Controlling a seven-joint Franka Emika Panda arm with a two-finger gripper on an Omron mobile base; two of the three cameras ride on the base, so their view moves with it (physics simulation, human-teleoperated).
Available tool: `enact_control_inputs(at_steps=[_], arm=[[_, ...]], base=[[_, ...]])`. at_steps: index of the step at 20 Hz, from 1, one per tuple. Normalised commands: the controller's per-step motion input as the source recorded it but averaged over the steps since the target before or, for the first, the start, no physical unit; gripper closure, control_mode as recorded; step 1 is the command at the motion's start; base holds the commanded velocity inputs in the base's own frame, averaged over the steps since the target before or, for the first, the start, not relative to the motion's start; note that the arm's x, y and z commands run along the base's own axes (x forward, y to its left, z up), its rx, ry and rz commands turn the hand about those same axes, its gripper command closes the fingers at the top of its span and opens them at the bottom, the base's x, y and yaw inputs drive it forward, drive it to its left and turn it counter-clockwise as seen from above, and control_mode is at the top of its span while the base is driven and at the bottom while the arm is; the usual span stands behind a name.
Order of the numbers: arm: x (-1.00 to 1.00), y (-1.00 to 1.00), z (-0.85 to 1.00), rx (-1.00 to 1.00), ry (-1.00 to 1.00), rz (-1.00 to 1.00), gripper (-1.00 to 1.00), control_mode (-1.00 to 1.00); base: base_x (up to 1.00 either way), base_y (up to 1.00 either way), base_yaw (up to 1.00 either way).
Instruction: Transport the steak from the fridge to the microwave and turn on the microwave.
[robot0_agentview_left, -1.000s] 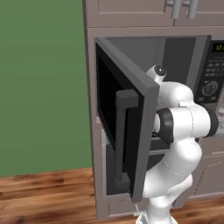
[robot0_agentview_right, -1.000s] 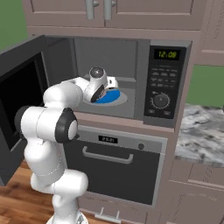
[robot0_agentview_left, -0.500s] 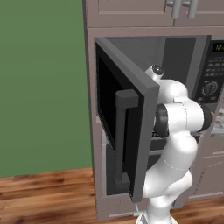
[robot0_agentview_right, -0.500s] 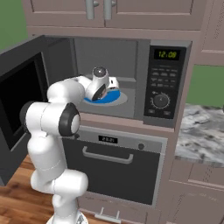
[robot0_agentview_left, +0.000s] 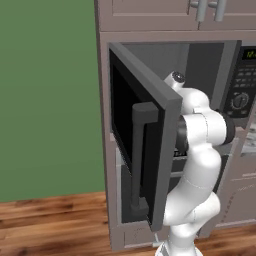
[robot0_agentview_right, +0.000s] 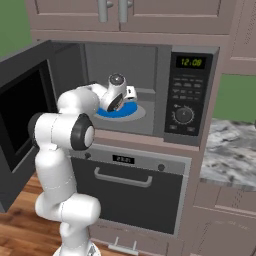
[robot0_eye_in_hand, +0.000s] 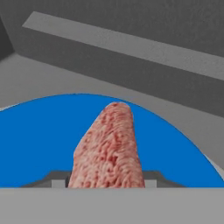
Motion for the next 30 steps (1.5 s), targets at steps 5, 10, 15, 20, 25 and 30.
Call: enact_control_inputs(at_steps=[5,10,15,20,25,30], arm=[[0.03,0.03,-0.13,0.00,0.00,0.01,-1.00,-1.00],[0.00,0.02,-0.01,0.00,0.00,0.00,-1.00,-1.00],[-0.27,0.00,0.13,0.00,0.00,0.00,-1.00,-1.00],[-0.52,-0.08,0.39,0.00,0.00,0.00,-1.00,-1.00],[-0.79,-0.19,0.47,0.04,0.05,0.00,-1.00,-1.00],[-0.89,-0.18,0.33,0.05,0.07,0.00,-1.00,-1.00]], base=[[0.00,0.00,0.00],[0.00,0.00,0.00],[0.00,0.00,0.00],[0.00,0.00,0.00],[0.00,0.00,0.00],[0.00,0.00,0.00]])
